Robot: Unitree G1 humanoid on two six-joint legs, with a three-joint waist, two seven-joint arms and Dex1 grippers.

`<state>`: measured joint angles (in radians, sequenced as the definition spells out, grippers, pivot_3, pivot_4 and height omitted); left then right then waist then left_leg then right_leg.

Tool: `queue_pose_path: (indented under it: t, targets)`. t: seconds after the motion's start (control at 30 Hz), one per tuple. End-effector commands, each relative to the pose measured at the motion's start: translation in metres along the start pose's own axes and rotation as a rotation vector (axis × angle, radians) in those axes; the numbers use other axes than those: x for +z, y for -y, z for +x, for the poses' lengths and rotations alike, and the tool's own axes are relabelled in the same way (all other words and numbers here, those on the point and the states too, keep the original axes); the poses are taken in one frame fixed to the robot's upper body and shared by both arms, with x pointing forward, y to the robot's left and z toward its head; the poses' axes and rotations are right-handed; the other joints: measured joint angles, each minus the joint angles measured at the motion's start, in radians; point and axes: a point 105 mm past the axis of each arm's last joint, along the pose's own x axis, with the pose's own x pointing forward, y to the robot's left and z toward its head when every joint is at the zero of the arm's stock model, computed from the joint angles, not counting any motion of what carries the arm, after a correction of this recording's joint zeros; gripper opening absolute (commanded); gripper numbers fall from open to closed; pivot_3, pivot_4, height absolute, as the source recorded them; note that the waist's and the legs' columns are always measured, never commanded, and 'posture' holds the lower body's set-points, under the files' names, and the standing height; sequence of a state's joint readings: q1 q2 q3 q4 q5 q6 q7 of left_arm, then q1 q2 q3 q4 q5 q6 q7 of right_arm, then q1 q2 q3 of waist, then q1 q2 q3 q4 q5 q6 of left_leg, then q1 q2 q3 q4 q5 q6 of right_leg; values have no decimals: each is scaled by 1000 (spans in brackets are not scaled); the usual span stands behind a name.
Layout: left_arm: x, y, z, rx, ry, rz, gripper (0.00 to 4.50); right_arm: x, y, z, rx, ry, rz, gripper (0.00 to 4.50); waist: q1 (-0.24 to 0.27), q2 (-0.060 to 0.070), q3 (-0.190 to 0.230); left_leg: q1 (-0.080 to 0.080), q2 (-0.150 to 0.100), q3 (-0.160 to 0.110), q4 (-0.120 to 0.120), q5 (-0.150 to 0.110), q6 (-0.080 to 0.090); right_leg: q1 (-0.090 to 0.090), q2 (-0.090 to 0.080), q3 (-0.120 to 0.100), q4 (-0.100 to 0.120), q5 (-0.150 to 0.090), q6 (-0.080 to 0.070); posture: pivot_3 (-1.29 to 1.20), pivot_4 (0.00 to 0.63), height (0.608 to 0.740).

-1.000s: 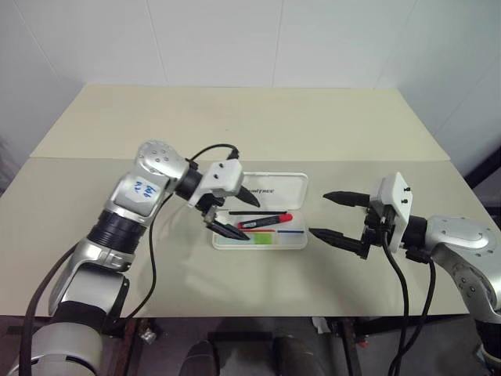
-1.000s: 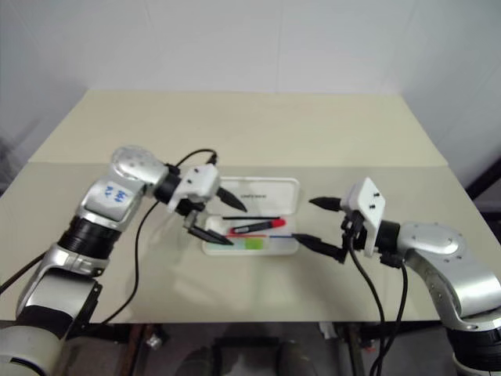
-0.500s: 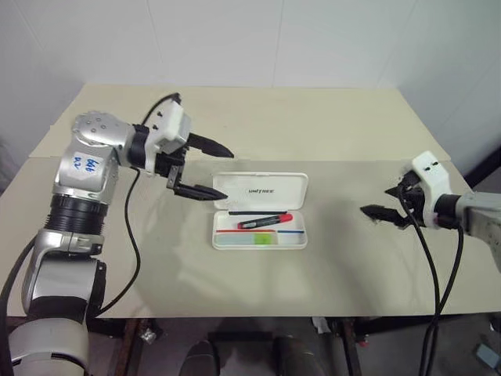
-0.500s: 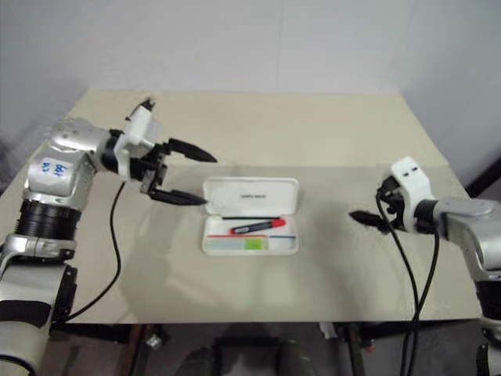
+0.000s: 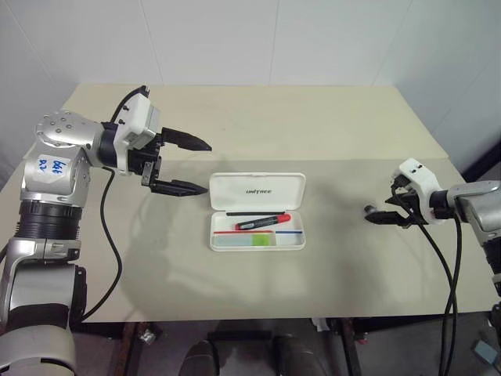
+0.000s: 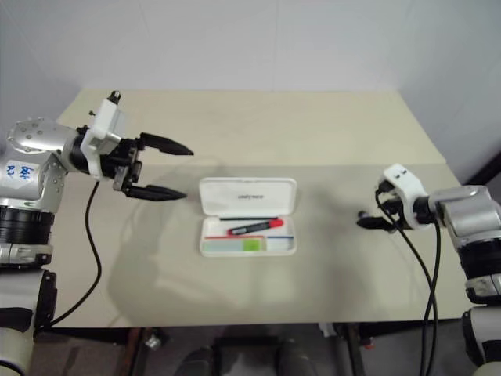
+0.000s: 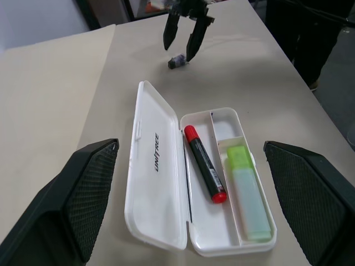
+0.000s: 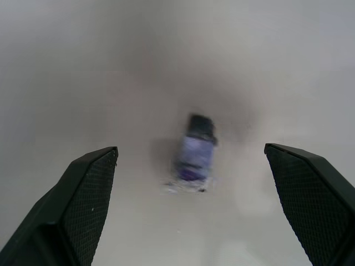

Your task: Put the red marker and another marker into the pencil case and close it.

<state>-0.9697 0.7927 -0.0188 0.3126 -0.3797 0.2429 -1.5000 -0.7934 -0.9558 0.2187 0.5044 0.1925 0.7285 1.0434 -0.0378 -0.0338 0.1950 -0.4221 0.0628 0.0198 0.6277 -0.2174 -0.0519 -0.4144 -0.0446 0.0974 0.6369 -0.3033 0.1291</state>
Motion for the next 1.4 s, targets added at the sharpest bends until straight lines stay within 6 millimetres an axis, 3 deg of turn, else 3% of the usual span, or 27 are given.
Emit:
queue_pose_path:
  t: [0.03,0.07,0.17,0.5,0.53,0.63,0.7,0.87,0.97,1.27,1.4]
  targets:
    - [12,6,-4,-7,23,45,4468,1,6,2,6,-6,-8,4500,0,0,0,0,0,0,0,0,0,0,0,0,0,0,0,0,150,740]
    - [12,6,-4,-3,25,44,4468,-2,7,5,12,-14,-2,4500,0,1,0,0,0,0,0,0,0,0,0,0,0,0,0,0,150,740]
    - [12,9,-4,7,27,45,4500,-6,8,16,16,-18,28,3852,-4,1,0,0,0,1,1,0,0,0,0,1,0,0,1,0,150,740]
    - [12,12,-5,16,21,50,4500,-10,3,21,52,-29,5,490,-21,0,0,1,1,1,1,0,0,1,1,1,1,1,1,0,150,740]
    - [12,12,-5,16,21,51,4500,-10,4,20,49,-26,3,352,-21,0,0,1,1,1,1,0,0,1,1,1,1,1,1,0,150,740]
    - [12,12,-3,10,22,55,4500,-5,7,17,28,-4,-50,351,-21,0,0,1,1,1,1,0,0,1,1,1,1,1,1,0,150,740]
    - [11,12,-1,4,22,57,4500,9,1,9,56,47,-164,351,-21,1,0,1,1,1,2,0,0,1,1,1,1,1,1,0,150,740]
    - [4,16,0,-12,3,51,4500,38,-36,-11,209,146,-433,351,-22,2,1,1,1,1,1,0,-1,0,1,2,1,1,2,0,150,740]
    - [-3,19,0,-24,-19,46,4500,49,-69,-16,331,181,-575,351,-22,2,1,1,1,1,1,-1,-1,0,2,2,2,1,2,0,150,740]
    - [-20,29,1,-46,-64,21,4500,76,-136,1,532,264,-746,351,-19,2,1,1,1,1,3,-1,-1,1,2,2,2,1,2,0,150,740]
    - [-24,35,3,-49,-59,2,4500,74,-143,13,563,233,-787,351,-18,2,1,1,1,1,2,-1,-1,0,2,2,3,1,1,0,150,740]
